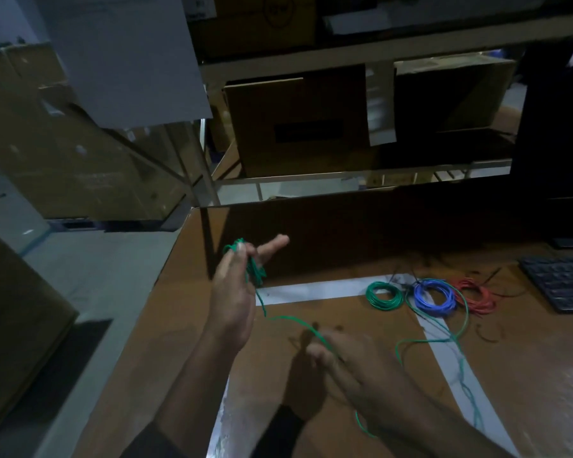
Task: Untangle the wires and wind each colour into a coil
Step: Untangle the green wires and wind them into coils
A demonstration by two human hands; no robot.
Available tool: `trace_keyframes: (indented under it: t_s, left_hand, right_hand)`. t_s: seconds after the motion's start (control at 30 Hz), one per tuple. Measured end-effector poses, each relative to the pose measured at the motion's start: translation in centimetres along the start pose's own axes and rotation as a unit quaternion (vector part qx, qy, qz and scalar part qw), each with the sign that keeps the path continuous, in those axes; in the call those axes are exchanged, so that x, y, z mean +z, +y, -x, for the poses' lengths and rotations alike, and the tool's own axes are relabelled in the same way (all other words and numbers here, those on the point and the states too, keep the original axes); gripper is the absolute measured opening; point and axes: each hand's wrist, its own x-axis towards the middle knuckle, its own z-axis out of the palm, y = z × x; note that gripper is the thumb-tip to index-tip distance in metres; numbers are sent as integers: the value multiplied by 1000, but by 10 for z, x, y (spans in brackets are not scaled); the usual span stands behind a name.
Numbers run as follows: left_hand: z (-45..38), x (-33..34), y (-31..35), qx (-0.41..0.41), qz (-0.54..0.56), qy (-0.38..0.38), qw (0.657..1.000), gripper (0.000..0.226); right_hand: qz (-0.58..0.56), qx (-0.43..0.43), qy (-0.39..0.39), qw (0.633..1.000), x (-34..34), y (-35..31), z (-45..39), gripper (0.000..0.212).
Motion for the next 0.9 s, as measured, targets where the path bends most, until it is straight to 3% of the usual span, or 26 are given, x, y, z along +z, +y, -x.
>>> trace_keyframes:
  t_s: [0.1,0.17,0.23,0.37,0.6,0.8,0.9]
  left_hand:
    - [12,5,-9,-21,-165,-51,985,36]
    - [22,8,-16,-42,-214,-120,969,38]
    - [32,13,-20,-68,-178,-175,966,41]
    - [51,31,-10,-156,32,-196,968,53]
    - [48,36,11,-210,290,-231,905,42]
    - [28,32,19,-113,259,-93,955,33]
    - [18,29,7,-55,139,-62,987,31]
  right_hand:
    - [-16,0,94,995,-16,-10,-9,49]
    - [-14,-1,135,991,-28,-13,-20,39]
    - [-19,7,175,984,-39,-9,-32,33]
    - [-32,28,204,978,-52,12,-52,34]
    - [-86,94,126,984,-21,46,-56,39]
    - [-120,117,-29,985,23,39,-21,38]
    - [-131,62,-101,984,25,21,-4,25]
